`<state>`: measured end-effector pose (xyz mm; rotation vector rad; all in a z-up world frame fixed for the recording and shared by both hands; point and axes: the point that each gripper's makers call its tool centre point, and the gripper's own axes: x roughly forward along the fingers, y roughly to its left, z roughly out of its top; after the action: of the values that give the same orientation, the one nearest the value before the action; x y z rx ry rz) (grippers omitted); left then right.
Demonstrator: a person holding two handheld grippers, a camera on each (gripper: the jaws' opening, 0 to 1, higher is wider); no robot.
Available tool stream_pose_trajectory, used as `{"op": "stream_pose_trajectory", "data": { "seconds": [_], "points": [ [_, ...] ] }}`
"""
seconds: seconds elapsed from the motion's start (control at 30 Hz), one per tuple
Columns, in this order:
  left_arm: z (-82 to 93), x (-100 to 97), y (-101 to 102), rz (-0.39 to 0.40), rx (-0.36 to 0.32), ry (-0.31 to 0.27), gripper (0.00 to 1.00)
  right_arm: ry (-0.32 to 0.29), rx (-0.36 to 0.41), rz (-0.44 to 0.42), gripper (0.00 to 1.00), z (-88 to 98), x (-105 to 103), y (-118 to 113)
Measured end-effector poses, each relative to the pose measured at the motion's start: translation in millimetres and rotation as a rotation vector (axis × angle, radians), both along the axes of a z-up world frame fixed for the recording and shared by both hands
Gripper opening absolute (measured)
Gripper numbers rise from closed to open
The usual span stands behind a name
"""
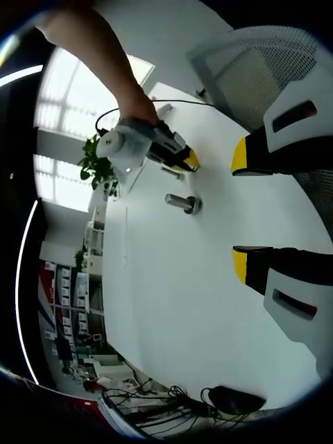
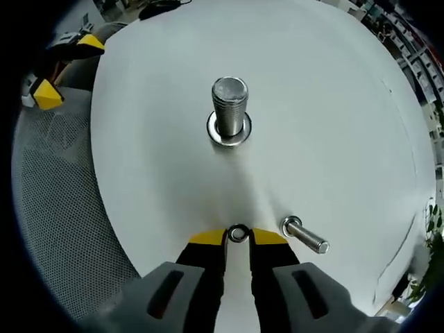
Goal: Place the washer onto the threaded stud by aligning its center hole with the stud, sliding it down to the base, and recovering from edge contact or off-axis alignment until the washer reaches the visible bottom stop.
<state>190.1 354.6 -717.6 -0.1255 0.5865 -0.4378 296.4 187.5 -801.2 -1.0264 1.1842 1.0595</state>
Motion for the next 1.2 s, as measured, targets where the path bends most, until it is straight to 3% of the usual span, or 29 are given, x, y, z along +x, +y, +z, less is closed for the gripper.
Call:
{"op": "stream_pose_trajectory", "data": {
  "seconds": [0.27,0.63,1.2],
  "points": [
    [0.0,-0.2,-0.1,-0.001,0.003,-0.001,0.39,-0.007,-0.012,-0.02,0.15,-0.6,0.1,-0.1],
    [0.9,-0.8,-0.2,-0.001,-0.002,-0.002,0.39,-0.059,0.049,-0.031,0.15,0.8,-1.1,-1.0],
    [-0.5,-2.1,-2.2,-0.018,0.0,0.002,0.39,-0.041,0.068,-0.099,0.14,3.0,-2.5,-12.1]
  ]
}}
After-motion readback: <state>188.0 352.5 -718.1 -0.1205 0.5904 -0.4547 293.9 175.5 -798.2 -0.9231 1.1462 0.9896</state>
